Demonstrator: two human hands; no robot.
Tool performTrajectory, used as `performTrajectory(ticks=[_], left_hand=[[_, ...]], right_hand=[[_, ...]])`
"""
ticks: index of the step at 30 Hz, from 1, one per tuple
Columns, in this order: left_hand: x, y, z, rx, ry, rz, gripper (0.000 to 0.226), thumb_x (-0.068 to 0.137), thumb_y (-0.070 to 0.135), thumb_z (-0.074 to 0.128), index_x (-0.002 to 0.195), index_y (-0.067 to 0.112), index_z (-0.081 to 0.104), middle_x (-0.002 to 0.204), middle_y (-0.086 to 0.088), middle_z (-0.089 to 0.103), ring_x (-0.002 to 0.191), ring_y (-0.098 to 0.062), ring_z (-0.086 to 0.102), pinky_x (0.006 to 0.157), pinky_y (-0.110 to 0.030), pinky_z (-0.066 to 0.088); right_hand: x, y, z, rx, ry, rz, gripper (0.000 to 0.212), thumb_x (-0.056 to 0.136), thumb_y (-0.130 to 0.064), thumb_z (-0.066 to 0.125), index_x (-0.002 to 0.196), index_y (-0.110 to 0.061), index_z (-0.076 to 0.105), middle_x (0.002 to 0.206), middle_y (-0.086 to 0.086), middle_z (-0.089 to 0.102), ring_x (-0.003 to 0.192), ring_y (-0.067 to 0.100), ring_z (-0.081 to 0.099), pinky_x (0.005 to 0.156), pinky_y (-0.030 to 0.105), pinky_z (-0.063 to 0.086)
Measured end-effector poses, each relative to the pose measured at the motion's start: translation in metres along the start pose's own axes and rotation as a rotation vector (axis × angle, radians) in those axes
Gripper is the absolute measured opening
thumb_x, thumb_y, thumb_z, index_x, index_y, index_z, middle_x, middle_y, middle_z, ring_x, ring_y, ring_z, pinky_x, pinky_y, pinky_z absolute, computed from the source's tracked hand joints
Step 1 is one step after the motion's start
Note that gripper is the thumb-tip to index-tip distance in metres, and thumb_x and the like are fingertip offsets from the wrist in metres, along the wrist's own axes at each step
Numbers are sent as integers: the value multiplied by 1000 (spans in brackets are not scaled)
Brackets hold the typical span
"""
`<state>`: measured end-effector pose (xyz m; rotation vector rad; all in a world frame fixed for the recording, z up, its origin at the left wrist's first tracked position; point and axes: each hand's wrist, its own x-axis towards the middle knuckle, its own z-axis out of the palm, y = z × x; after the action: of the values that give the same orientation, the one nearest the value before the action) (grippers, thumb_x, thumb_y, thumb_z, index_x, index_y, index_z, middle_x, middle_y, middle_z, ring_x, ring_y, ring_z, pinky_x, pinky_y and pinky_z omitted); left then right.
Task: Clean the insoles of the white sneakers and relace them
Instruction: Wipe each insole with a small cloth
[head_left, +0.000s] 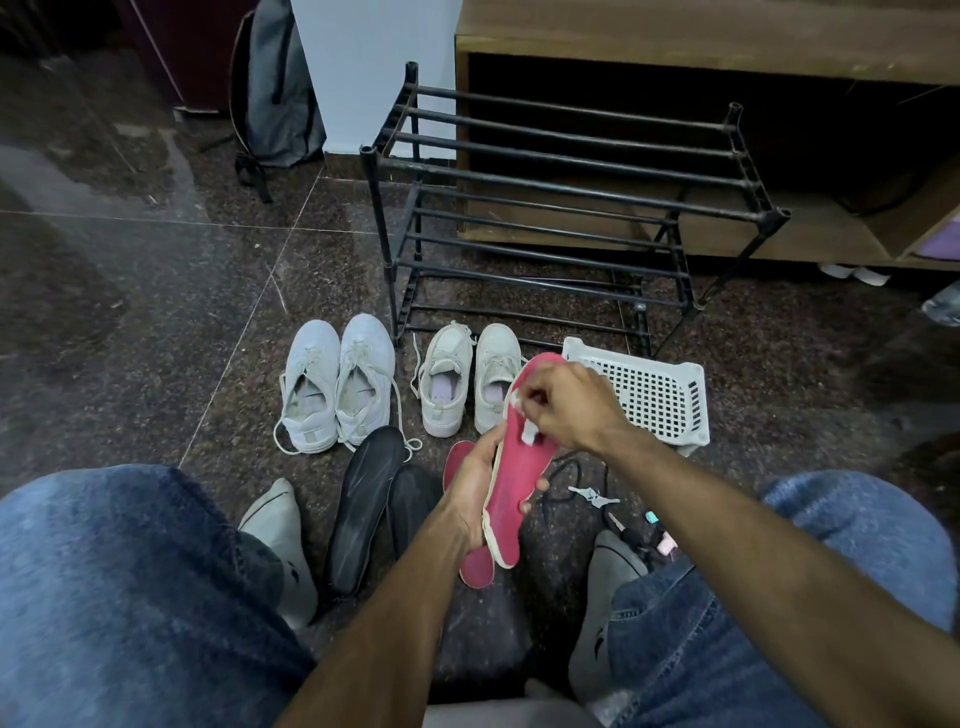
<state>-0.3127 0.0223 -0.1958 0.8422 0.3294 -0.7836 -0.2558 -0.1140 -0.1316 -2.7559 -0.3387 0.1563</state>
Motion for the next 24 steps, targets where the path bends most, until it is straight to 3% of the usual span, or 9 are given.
performTrajectory(ticks=[3,6,8,11,13,17,21,22,24], left_hand=[[-1,-2,-1,34,-7,-37,59,82,57,59,105,5,73,79,-15,65,58,-21,62,43,-26,46],[-2,-4,-3,-15,-40,-56,60,80,56,59,104,3,74,81,-19,67,60,-24,64,47,-27,50],[-2,-4,-1,-91,-79,-21,57,82,50,60,109,1,72,91,-22,69,73,-29,68,59,-33,56],[0,-2,2,-159,-119,65,48,91,40,50,115,3,69,107,-25,68,93,-38,66,78,-44,55],[3,3,5,-137,-93,73,50,94,40,44,108,2,73,100,-25,69,84,-35,68,71,-39,55],[10,8,6,-227,3,114,48,82,41,61,108,1,70,94,-21,66,69,-31,66,64,-38,55],[6,4,8,-403,-191,20,56,86,53,55,123,12,62,118,-16,63,105,-35,60,84,-52,53],[5,3,9,-401,-210,17,58,87,55,54,127,13,59,122,-16,61,109,-36,58,86,-52,52],[7,3,7,-365,-234,3,57,89,57,51,122,12,62,113,-14,64,99,-33,61,75,-44,55]], right_hand=[[12,10,-6,-90,101,146,14,92,-27,60,100,-23,72,106,-3,67,92,20,62,81,32,49],[17,15,-9,21,127,221,13,91,-24,63,99,-24,73,105,-3,69,93,20,63,76,28,47],[19,17,-11,131,156,236,9,88,-26,66,92,-24,74,104,-6,65,94,18,59,73,27,42],[21,21,-10,342,119,282,5,84,-24,72,78,-24,73,94,-6,65,90,18,61,79,35,51],[18,20,-3,474,59,303,11,82,-19,73,73,-24,72,86,-6,71,87,18,66,84,40,54],[12,14,11,526,24,258,12,82,-17,75,74,-25,72,84,-9,71,85,12,65,86,40,54],[10,7,26,562,50,241,8,82,-20,75,76,-23,72,98,-4,68,86,14,62,85,42,54],[9,4,29,526,77,229,9,83,-21,74,77,-25,71,100,-4,65,88,14,61,84,39,53],[7,1,30,379,124,194,5,87,-22,69,85,-25,72,100,-6,60,88,14,58,77,30,47]])
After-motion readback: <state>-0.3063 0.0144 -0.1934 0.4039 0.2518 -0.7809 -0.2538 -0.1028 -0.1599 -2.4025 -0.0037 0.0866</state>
